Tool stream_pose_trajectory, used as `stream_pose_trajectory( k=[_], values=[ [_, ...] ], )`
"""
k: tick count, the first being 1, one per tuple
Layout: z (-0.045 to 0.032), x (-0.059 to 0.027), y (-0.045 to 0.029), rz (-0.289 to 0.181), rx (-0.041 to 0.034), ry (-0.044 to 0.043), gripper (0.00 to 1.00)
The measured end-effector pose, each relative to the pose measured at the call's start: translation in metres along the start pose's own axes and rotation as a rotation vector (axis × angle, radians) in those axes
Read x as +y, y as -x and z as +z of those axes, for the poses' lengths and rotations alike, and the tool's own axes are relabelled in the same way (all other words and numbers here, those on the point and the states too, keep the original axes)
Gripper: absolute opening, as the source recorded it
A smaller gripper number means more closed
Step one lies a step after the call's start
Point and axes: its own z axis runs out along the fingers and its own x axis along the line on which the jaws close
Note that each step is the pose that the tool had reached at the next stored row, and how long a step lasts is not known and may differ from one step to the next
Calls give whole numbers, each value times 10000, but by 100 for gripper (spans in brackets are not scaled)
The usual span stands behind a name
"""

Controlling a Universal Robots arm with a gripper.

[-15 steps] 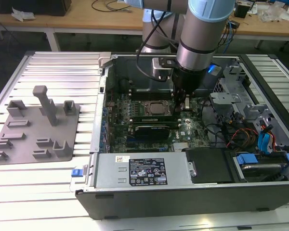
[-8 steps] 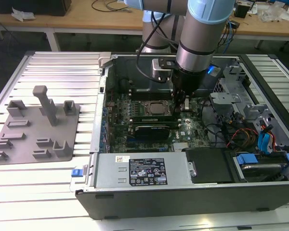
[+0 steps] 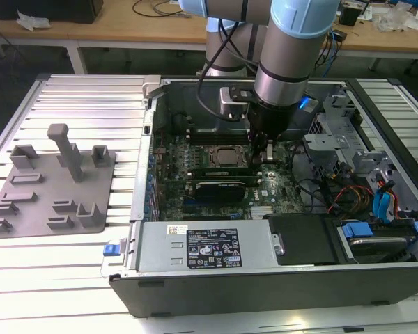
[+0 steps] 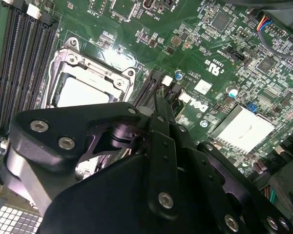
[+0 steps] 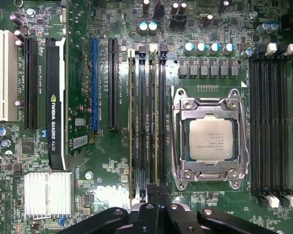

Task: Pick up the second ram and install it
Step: 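Press down the second ram until it locks into place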

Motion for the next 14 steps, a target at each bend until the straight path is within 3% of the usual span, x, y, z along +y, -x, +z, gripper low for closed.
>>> stream_pose_trajectory(
  k=[14],
  values=[
    [52,-1,-1,0,6,0,8]
  ],
)
